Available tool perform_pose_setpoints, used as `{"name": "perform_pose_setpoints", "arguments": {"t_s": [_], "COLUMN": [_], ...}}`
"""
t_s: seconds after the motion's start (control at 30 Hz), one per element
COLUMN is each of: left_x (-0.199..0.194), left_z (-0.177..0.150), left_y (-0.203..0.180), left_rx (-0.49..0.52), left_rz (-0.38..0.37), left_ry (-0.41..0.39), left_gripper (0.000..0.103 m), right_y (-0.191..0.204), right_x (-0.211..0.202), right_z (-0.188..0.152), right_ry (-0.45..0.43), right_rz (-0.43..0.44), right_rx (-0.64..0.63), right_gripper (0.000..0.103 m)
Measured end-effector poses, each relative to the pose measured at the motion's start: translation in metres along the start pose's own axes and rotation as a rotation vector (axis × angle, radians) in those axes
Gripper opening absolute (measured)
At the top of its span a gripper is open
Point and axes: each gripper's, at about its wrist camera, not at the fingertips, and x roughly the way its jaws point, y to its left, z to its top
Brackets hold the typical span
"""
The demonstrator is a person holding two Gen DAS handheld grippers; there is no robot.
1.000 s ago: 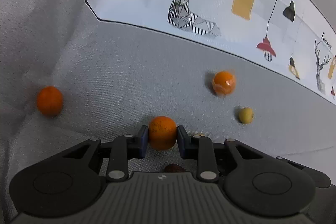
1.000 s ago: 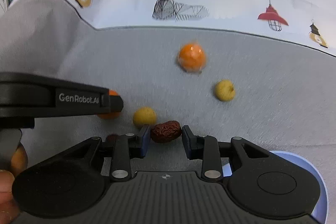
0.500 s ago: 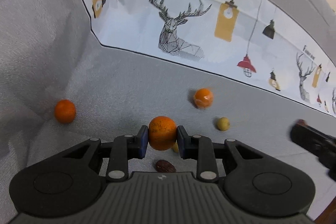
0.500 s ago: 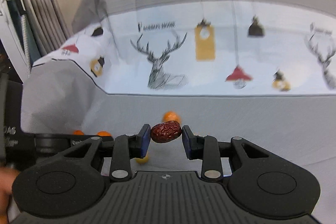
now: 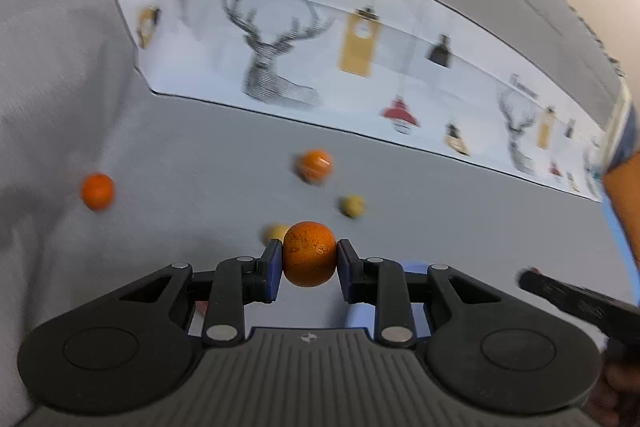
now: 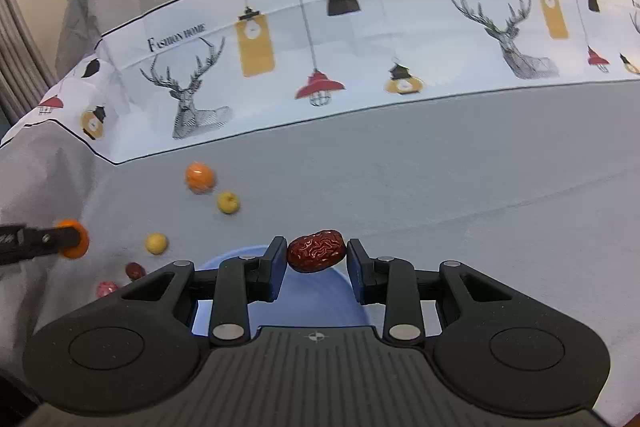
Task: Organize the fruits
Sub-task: 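Carry the orange and date over the plate and open both tools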
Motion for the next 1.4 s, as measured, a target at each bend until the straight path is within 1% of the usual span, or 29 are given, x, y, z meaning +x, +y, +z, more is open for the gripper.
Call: {"name": "perform_pose_setpoints", "arguments": {"t_s": [0.03, 0.1, 0.2, 0.3, 0.47, 0.7, 1.13, 1.4], "left_x": [-0.002, -0.001, 0.007, 0.019, 0.035, 0.043, 0.051, 0.057], "left_z": [-0.005, -0.013, -0.022, -0.027, -0.030, -0.030, -0.033, -0.037], "left_y": [-0.006, -0.023, -0.045, -0.054, -0.060, -0.062, -0.068, -0.071], "left_rx": [0.012, 0.070, 0.179, 0.223, 0.240, 0.257, 0.272, 0.295], "left_rz": [-0.015, -0.035, -0.028, -0.023, -0.025, -0.026, -0.033, -0.040], "left_ry": [0.003, 0.011, 0.025, 0.045, 0.075, 0.091, 0.108, 0.138], "left_gripper": [0.032, 0.032, 0.032, 0.032, 0.032, 0.032, 0.032, 0.032], "right_y": [-0.003, -0.009, -0.016, -0.017, -0.006, 0.011, 0.023, 0.030], "right_x": [0.000, 0.000, 0.002, 0.005, 0.009, 0.013, 0.018, 0.022], "right_z": [0.000, -0.004, -0.004, -0.004, -0.004, -0.007, -0.012, -0.014], "right_ry": [0.002, 0.006, 0.012, 0.015, 0.017, 0.020, 0.049, 0.064], "right_rz": [-0.004, -0.021, -0.030, -0.030, -0.022, -0.003, 0.012, 0.013], "right_rx": [-0.003, -0.023, -0.037, -0.053, -0.108, -0.189, -0.229, -0.256], "right_gripper": [0.034, 0.034, 0.034, 0.034, 0.034, 0.034, 0.034, 0.034]}}
